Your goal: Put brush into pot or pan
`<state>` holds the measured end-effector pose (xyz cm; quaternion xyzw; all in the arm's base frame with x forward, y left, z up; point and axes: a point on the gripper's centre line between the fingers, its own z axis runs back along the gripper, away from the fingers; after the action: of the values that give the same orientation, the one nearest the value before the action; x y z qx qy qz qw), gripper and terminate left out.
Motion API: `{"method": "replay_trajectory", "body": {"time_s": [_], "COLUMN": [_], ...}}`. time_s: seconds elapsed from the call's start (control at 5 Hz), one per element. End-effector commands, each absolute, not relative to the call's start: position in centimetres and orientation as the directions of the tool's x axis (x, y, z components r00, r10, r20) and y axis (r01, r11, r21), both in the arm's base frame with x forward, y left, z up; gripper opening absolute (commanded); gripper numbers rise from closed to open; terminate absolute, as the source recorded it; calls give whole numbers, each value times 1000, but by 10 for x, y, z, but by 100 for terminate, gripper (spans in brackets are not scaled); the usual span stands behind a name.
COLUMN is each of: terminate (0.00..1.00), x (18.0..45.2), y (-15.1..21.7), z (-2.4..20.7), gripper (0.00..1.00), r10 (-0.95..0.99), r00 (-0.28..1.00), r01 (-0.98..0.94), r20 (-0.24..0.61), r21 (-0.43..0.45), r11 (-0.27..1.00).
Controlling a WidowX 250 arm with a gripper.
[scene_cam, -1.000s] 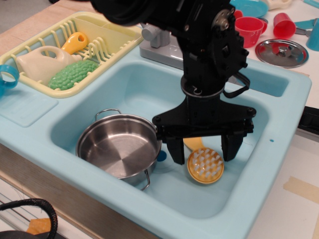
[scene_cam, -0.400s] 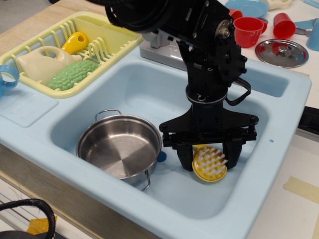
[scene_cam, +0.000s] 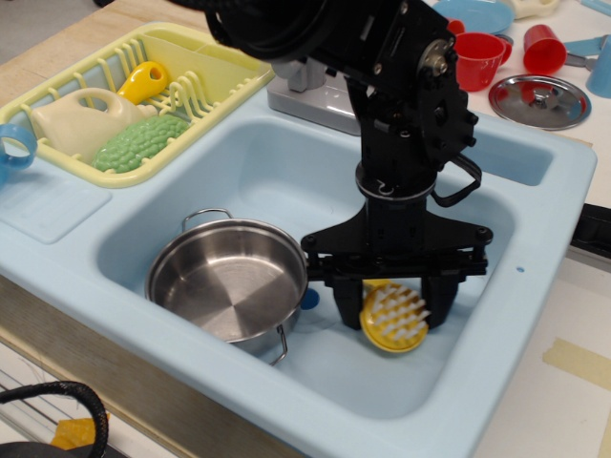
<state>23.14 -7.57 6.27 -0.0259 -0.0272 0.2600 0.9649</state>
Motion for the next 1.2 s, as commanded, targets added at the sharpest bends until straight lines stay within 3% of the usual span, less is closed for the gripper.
{"method": "replay_trajectory", "body": {"time_s": [0.0,0.4,1.0], "terminate": [0,0,0], "x": [240,228,203], "y": [-74,-43,10], "z": [107,137,125], "gripper": [0,0,0], "r10": [503,543,606], "r00": [847,802,754], "r01": [-497,-549,-614], "r20": [170,248,252], "r21": [-83,-49,-55], "r11": [864,834,787]}}
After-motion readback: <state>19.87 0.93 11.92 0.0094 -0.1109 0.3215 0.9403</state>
